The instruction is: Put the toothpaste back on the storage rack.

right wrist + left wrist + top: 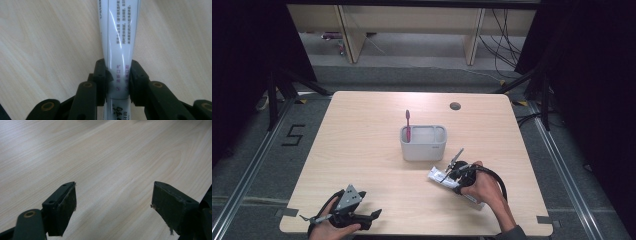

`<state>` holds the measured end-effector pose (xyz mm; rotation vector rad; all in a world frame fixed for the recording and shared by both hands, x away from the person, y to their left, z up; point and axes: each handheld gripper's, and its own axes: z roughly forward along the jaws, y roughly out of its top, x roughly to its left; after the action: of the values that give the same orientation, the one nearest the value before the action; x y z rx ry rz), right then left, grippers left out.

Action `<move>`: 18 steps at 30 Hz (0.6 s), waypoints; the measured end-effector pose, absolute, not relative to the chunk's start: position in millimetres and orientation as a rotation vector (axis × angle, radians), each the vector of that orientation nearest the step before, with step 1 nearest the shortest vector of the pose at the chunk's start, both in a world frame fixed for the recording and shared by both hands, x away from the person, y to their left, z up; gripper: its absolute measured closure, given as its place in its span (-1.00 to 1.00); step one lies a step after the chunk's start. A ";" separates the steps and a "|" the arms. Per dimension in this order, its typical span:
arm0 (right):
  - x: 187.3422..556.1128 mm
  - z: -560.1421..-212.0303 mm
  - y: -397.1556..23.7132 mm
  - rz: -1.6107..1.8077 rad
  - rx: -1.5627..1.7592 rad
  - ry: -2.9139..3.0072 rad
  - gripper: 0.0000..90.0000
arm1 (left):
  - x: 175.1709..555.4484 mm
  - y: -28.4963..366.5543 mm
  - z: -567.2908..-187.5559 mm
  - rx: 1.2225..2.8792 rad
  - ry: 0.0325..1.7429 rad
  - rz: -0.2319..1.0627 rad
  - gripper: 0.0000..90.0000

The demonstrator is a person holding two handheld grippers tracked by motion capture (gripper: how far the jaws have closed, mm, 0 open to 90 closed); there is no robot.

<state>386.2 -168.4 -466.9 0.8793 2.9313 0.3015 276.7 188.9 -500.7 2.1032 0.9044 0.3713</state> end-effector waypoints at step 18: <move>373.0 -432.5 -177.4 0.682 0.834 2.857 0.60 | 277.3 190.9 -499.2 2.088 0.910 0.387 -0.57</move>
<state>373.0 -177.4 -432.5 0.8335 2.8574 0.6825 277.3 190.9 -499.2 2.0881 0.9097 0.3870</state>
